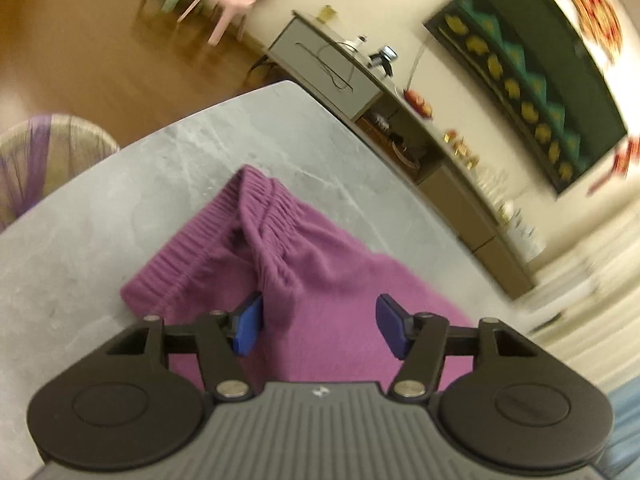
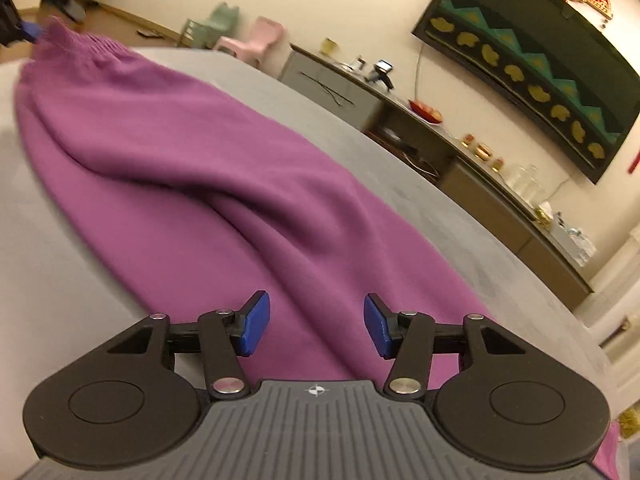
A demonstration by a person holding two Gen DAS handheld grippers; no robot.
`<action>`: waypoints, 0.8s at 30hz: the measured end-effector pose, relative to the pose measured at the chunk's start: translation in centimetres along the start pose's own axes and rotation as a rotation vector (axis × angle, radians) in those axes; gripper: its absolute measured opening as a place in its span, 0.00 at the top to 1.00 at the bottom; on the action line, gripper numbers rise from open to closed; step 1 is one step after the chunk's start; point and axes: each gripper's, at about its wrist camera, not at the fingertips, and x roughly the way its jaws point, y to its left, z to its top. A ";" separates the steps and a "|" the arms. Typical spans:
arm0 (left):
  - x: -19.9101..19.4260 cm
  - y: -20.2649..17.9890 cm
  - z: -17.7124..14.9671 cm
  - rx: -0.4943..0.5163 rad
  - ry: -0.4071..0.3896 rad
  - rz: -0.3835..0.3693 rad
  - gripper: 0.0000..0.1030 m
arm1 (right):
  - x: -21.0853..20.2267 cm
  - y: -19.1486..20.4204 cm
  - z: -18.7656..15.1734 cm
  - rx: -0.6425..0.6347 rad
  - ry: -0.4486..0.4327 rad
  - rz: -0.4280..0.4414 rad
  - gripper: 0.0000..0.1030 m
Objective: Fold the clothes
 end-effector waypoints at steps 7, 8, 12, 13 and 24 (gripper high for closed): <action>-2.4 0.8 1.2 -0.040 -0.090 -0.003 0.95 | 0.5 -2.6 2.0 0.025 -0.018 0.044 0.98; -3.6 2.2 1.7 -0.109 -0.111 -0.040 0.95 | -1.1 -3.1 1.9 0.026 -0.040 0.048 0.98; -3.8 5.6 1.9 -0.195 -0.040 -0.020 0.95 | -6.3 -4.3 0.5 0.028 -0.078 0.125 0.98; -2.8 5.6 1.5 -0.183 0.008 0.027 0.95 | -6.2 -3.8 0.0 0.007 -0.061 0.147 0.98; -0.7 4.6 0.0 -0.091 0.059 0.201 0.94 | -4.1 -2.6 -2.0 0.067 0.031 0.266 0.90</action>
